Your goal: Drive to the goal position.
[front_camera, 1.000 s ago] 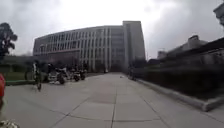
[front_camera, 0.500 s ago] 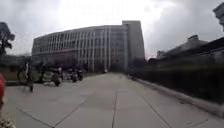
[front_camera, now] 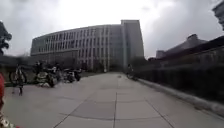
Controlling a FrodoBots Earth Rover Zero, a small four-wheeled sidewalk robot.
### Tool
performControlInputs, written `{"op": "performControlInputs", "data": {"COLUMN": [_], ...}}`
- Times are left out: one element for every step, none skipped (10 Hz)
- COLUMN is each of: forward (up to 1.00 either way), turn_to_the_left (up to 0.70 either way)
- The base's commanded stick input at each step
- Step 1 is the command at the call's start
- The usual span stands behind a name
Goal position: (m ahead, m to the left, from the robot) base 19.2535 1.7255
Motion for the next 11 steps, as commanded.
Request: {"op": "performControlInputs", "data": {"forward": [0.7,0.7,0.7,0.7,0.7,0.7,0.7,0.7,0.7,0.7,0.7], "turn_to_the_left": [0.0,0.0,0.0,0.0,0.0,0.0,0.0,0.0,0.0,0.0,0.0]}}
